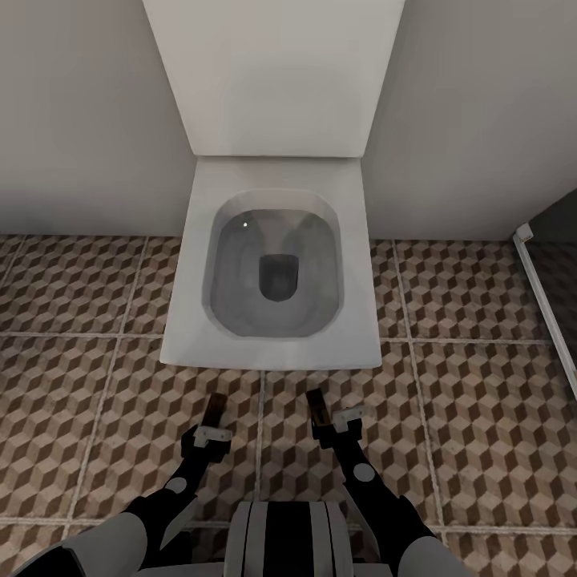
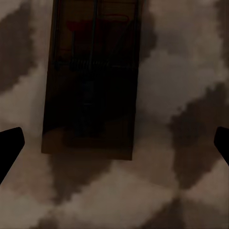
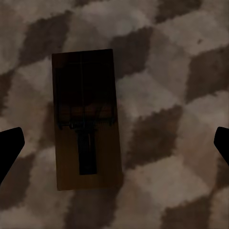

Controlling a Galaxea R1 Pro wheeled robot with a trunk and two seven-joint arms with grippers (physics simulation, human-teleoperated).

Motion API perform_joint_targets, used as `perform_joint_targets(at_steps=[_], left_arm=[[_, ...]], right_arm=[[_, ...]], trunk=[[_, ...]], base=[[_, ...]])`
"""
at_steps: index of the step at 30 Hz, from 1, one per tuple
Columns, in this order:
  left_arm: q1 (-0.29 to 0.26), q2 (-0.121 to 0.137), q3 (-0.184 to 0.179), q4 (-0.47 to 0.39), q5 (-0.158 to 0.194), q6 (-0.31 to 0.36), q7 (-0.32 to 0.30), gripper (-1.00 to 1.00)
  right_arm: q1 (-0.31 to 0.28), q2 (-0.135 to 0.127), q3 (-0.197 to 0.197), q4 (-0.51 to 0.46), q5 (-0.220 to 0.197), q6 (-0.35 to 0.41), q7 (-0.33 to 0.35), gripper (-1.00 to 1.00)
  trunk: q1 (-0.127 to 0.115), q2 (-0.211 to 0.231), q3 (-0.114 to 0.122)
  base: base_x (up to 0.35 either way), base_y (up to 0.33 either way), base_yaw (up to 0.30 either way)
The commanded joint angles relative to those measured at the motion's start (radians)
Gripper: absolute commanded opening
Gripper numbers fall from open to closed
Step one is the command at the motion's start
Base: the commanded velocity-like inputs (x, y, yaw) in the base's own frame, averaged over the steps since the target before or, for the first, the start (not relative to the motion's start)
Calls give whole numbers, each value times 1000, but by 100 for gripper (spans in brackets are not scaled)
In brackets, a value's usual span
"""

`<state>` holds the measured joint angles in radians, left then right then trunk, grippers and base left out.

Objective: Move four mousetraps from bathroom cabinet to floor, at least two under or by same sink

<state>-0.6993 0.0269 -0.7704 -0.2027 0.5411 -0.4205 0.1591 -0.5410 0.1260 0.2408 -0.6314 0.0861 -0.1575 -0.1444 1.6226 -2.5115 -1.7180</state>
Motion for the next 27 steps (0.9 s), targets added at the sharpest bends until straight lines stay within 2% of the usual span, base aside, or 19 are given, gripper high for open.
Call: perform_joint_targets(at_steps=[1, 9, 27], left_arm=[[0, 1, -9, -1, 2, -1, 8, 100], [0, 1, -9, -1, 3, -2, 8, 100], [0, 1, -9, -1, 3, -2, 8, 100]], right_arm=[[-1, 0, 3, 1, 9, 0, -9, 100], [-1, 0, 3, 1, 9, 0, -9, 100], [-1, 0, 3, 0, 9, 0, -9, 100]], trunk=[[0, 0, 0], [0, 0, 0], [0, 0, 0]], base=[[0, 0, 0], [-97, 0, 0], [-317, 0, 0]])
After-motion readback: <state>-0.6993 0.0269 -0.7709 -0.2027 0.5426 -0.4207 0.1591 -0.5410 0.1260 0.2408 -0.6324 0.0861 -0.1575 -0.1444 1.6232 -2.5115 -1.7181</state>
